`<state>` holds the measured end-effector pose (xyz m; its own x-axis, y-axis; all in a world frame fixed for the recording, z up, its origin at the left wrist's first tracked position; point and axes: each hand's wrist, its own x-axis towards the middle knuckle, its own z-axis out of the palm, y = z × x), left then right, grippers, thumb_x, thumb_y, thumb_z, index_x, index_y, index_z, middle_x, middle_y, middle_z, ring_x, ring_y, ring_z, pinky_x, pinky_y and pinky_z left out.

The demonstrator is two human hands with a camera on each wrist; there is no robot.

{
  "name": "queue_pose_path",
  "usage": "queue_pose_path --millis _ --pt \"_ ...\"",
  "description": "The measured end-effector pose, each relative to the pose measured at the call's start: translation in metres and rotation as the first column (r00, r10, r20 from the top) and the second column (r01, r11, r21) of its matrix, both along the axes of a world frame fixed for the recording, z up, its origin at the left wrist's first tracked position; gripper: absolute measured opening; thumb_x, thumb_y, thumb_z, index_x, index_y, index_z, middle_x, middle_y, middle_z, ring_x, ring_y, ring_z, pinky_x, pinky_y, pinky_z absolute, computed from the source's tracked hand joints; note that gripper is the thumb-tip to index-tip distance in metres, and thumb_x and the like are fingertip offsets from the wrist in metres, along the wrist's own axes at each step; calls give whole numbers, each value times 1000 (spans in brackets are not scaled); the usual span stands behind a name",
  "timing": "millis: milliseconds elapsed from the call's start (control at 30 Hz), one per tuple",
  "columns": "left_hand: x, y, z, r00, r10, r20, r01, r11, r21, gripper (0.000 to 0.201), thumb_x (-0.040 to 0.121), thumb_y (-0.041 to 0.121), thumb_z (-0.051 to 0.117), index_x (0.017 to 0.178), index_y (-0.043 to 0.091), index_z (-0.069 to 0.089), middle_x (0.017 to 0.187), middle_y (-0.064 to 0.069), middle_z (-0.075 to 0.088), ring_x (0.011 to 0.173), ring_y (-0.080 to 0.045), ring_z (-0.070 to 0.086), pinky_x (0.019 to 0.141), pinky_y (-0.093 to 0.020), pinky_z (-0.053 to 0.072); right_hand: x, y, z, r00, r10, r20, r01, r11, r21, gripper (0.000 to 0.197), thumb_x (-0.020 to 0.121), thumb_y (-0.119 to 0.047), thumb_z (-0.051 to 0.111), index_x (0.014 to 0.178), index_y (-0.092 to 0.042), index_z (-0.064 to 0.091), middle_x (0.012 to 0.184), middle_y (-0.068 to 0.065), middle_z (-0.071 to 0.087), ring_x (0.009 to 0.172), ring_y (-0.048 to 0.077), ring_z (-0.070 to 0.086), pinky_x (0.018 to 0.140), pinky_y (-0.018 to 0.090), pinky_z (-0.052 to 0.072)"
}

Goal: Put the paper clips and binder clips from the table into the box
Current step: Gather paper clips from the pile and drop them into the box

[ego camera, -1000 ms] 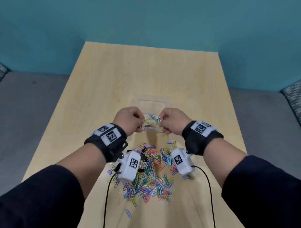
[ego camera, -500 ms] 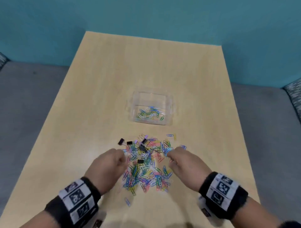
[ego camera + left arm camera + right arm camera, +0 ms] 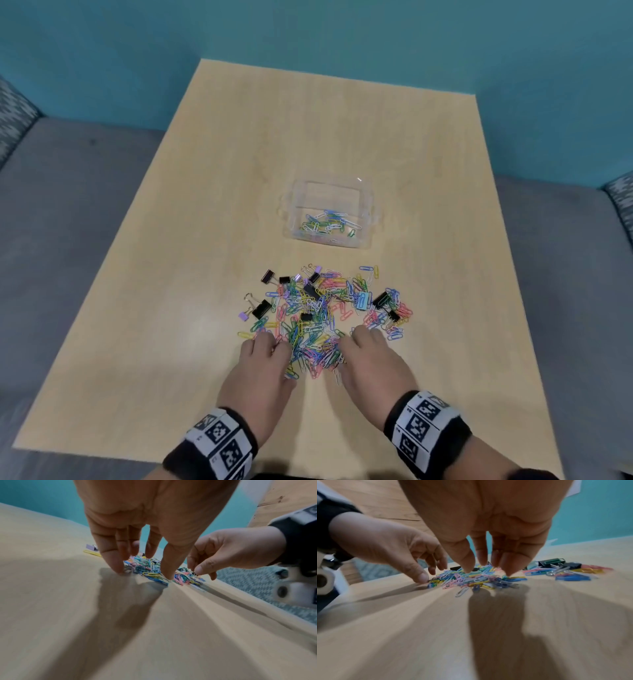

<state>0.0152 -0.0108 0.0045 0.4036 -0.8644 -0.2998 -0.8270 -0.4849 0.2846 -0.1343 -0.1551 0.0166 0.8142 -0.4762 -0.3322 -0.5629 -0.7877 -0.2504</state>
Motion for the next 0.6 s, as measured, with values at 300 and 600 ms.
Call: queue_pose_path --millis 300,600 --pt "0 -25 -14 996 -87 34 85 995 53 76 71 36 72 136 25 36 139 -9 43 116 -32 42 88 -43 49 23 13 -22 999 -29 -33 29 1000 1 68 79 -33 67 139 -18 37 145 8 36 126 32 36 85 46 50" --pt "9 -36 -15 977 -207 45 205 978 31 59 57 -3 58 111 21 53 105 -7 53 90 -29 46 68 -41 51 26 1 -12 985 158 -76 -160 987 -17 51 61 4 59 110 -9 53 105 13 53 92 33 48 67 41 48"
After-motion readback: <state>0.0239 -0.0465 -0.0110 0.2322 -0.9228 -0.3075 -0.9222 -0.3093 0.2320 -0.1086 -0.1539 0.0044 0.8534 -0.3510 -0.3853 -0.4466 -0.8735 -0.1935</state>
